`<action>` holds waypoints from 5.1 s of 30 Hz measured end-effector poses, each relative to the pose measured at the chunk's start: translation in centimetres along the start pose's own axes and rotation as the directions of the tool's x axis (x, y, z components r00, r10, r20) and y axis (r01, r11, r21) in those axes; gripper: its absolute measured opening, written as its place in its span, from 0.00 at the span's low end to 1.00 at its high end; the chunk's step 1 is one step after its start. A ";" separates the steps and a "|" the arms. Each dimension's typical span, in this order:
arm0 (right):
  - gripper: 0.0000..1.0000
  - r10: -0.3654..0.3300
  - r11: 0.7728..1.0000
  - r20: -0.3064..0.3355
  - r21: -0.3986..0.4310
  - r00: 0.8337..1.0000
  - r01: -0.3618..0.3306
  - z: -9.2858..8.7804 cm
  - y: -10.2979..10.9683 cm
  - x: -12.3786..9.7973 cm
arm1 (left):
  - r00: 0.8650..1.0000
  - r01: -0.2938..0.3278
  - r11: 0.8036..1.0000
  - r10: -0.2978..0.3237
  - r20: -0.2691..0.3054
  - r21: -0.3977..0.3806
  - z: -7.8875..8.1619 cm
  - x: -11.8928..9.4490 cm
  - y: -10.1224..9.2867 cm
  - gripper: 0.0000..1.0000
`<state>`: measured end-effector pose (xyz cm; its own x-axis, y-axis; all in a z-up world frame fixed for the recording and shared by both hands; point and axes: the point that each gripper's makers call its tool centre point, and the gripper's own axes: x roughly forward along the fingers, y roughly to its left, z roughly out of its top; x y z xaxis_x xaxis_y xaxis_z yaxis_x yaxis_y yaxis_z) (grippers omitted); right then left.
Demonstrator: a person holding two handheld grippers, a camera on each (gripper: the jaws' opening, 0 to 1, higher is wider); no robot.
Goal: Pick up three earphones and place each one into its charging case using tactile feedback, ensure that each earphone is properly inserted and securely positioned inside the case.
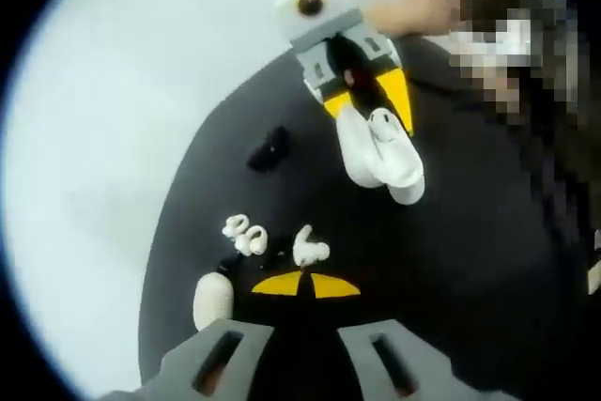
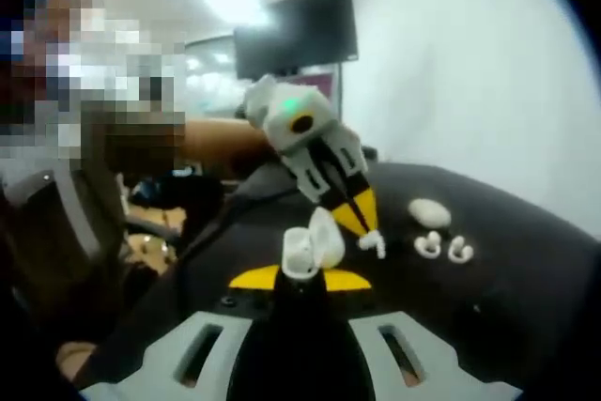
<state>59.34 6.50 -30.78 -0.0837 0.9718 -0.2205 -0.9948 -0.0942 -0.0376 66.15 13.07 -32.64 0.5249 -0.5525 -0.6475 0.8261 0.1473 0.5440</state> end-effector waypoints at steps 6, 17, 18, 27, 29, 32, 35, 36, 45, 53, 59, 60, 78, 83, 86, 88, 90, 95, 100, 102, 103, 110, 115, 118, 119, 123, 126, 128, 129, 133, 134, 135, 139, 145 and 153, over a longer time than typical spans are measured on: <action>0.17 0.002 1.000 0.001 -0.001 1.000 -0.002 0.0 0.1 -0.1 | 1.000 -0.024 1.000 0.024 0.007 -0.019 0.2 -0.2 0.3 0.04; 0.17 0.002 1.000 0.000 -0.007 1.000 -0.002 0.0 0.1 -0.1 | 0.989 0.141 0.802 -0.096 0.109 -0.580 0.9 0.4 0.0 0.27; 0.17 0.002 1.000 0.000 -0.008 1.000 -0.002 0.0 0.1 -0.1 | 0.989 0.147 0.782 -0.096 0.117 -0.605 0.9 0.5 -0.2 0.26; 0.17 0.004 1.000 -0.001 -0.015 1.000 -0.004 0.0 0.2 0.0 | 0.984 0.111 0.709 0.021 0.178 -0.697 1.5 0.8 -0.6 0.14; 0.17 0.004 1.000 -0.001 -0.016 1.000 -0.004 0.0 0.1 0.0 | 0.984 0.097 0.699 0.038 0.172 -0.708 1.3 0.4 -0.7 0.14; 0.17 0.004 1.000 0.000 -0.019 1.000 -0.004 -0.1 0.1 0.0 | 0.990 0.045 0.694 0.068 0.128 -0.719 0.5 -0.8 -1.1 0.14; 0.17 0.005 1.000 -0.001 -0.021 1.000 -0.005 -0.1 0.1 0.0 | 0.988 -0.028 0.643 0.134 0.076 -0.766 -0.2 -2.5 -1.3 0.14; 0.17 0.005 1.000 -0.001 -0.021 1.000 -0.005 -0.1 0.1 0.0 | 0.988 -0.052 0.598 0.148 0.046 -0.800 -0.7 -3.0 -1.5 0.14; 0.17 0.003 0.999 -0.003 -0.034 1.000 -0.003 -0.1 0.1 0.0 | 0.982 -0.112 0.452 0.186 -0.029 -0.885 -1.0 -4.6 -4.9 0.15; 0.17 0.002 0.999 -0.003 -0.038 1.000 -0.002 -0.1 -0.1 0.0 | 0.984 -0.117 0.588 0.178 -0.012 -0.800 0.2 -5.3 -5.8 0.34; 0.17 0.002 0.999 -0.004 -0.036 1.000 -0.002 -0.1 -0.1 0.1 | 0.992 -0.094 0.585 0.125 -0.025 -0.806 -0.8 -5.9 -5.8 0.29; 0.17 0.002 0.999 -0.004 -0.037 1.000 -0.003 -0.1 -0.1 0.1 | 0.992 -0.092 0.583 0.124 -0.023 -0.807 -0.9 -5.8 -5.7 0.29; 0.17 0.003 0.999 -0.005 -0.038 1.000 -0.003 -0.1 -0.1 0.2 | 0.995 -0.093 0.991 0.095 0.021 -0.096 0.9 -7.5 -4.8 0.24; 0.17 0.004 0.999 -0.005 -0.037 1.000 -0.004 -0.1 0.0 0.2 | 0.995 0.081 0.994 -0.085 0.054 0.072 1.4 -7.7 -5.8 0.22; 0.17 0.004 0.999 -0.005 -0.038 1.000 -0.004 -0.1 0.1 0.2 | 0.997 0.067 0.987 -0.061 -0.050 0.143 0.1 -7.4 -3.6 0.19; 0.17 0.005 0.999 -0.005 -0.038 1.000 -0.005 -0.1 0.1 0.2 | 0.990 0.096 0.986 -0.081 -0.115 0.135 -0.7 -7.0 -3.4 0.14; 0.17 0.006 0.999 -0.005 -0.038 1.000 -0.006 -0.1 0.1 0.2 | 0.984 0.167 0.980 -0.159 -0.084 0.107 0.0 -6.5 -4.3 0.12; 0.17 0.010 0.999 -0.005 -0.038 1.000 -0.010 -0.1 0.1 0.1 | 0.979 0.200 0.959 -0.190 -0.067 0.201 1.2 -5.5 -4.7 0.17; 0.17 0.013 0.999 -0.006 -0.038 1.000 -0.013 -0.2 0.2 0.1 | 0.960 0.269 0.940 -0.245 -0.134 0.210 0.5 -4.8 -5.4 0.19; 0.17 0.013 0.999 -0.007 -0.038 1.000 -0.014 -0.2 0.2 0.1 | 0.956 0.285 0.930 -0.256 -0.145 0.231 0.5 -4.7 -5.5 0.18; 0.17 0.014 0.999 -0.007 -0.039 1.000 -0.014 -0.2 0.2 0.1 | 0.954 0.288 0.926 -0.258 -0.150 0.243 0.6 -4.6 -5.5 0.19; 0.17 0.015 0.999 -0.007 -0.039 1.000 -0.015 -0.2 0.3 0.1 | 0.941 0.324 0.883 -0.263 -0.213 0.341 0.8 -4.4 -6.3 0.14; 0.17 0.015 0.999 -0.007 -0.040 1.000 -0.016 -0.2 0.3 0.1 | 0.938 0.330 0.857 -0.250 -0.241 0.397 1.1 -4.3 -6.7 0.13; 0.17 0.015 0.999 -0.007 -0.041 1.000 -0.016 -0.2 0.3 0.1 | 0.937 0.331 0.845 -0.241 -0.253 0.421 1.0 -4.3 -6.9 0.12; 0.17 0.016 0.999 -0.007 -0.041 1.000 -0.016 -0.2 0.3 0.1 | 0.937 0.330 0.842 -0.240 -0.253 0.426 1.0 -4.3 -6.9 0.12; 0.17 0.016 0.999 -0.008 -0.044 1.000 -0.016 -0.3 0.3 0.0 | 0.940 0.325 0.840 -0.236 -0.248 0.434 1.1 -4.2 -6.8 0.11; 0.17 0.016 0.999 -0.009 -0.046 1.000 -0.016 -0.3 0.3 0.0 | 0.944 0.315 0.848 -0.233 -0.235 0.426 1.2 -4.1 -6.6 0.10; 0.17 0.015 0.999 -0.009 -0.046 1.000 -0.016 -0.3 0.3 0.0 | 0.942 0.317 0.863 -0.239 -0.237 0.393 1.1 -3.9 -6.6 0.09; 0.17 0.015 0.999 -0.009 -0.047 1.000 -0.016 -0.3 0.3 0.0 | 0.941 0.321 0.868 -0.246 -0.233 0.379 1.2 -3.9 -6.5 0.08; 0.17 0.016 0.999 -0.009 -0.048 1.000 -0.016 -0.2 0.3 0.0 | 0.950 0.300 0.920 -0.264 -0.169 0.253 1.8 -3.6 -6.5 0.04; 0.17 0.016 0.999 -0.009 -0.049 1.000 -0.016 -0.2 0.2 0.0 | 0.952 0.296 0.926 -0.267 -0.149 0.232 1.9 -3.6 -6.5 0.04; 0.17 0.016 0.999 -0.009 -0.049 1.000 -0.016 -0.2 0.2 0.0 | 0.956 0.283 0.934 -0.258 -0.136 0.216 1.8 -3.5 -6.3 0.04; 0.17 0.016 0.999 -0.009 -0.050 1.000 -0.016 -0.2 0.3 0.1 | 0.962 0.274 0.960 -0.274 -0.010 0.053 2.0 -4.1 -6.2 0.04; 0.17 0.016 0.999 -0.011 -0.048 1.000 -0.017 -0.2 0.3 0.1 | 0.900 0.338 0.892 -0.213 0.380 -0.300 4.5 -6.1 -4.2 0.04; 0.17 0.015 0.999 -0.013 -0.043 1.000 -0.016 -0.3 0.3 0.1 | 0.783 0.473 0.791 -0.176 0.596 -0.388 7.6 -4.9 -4.1 0.04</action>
<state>59.04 6.52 -31.06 -0.0981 0.9674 -0.2336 -0.9900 -0.1187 -0.0759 58.61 8.93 -27.66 0.1430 -0.9479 -0.2848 0.9814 0.1731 -0.0834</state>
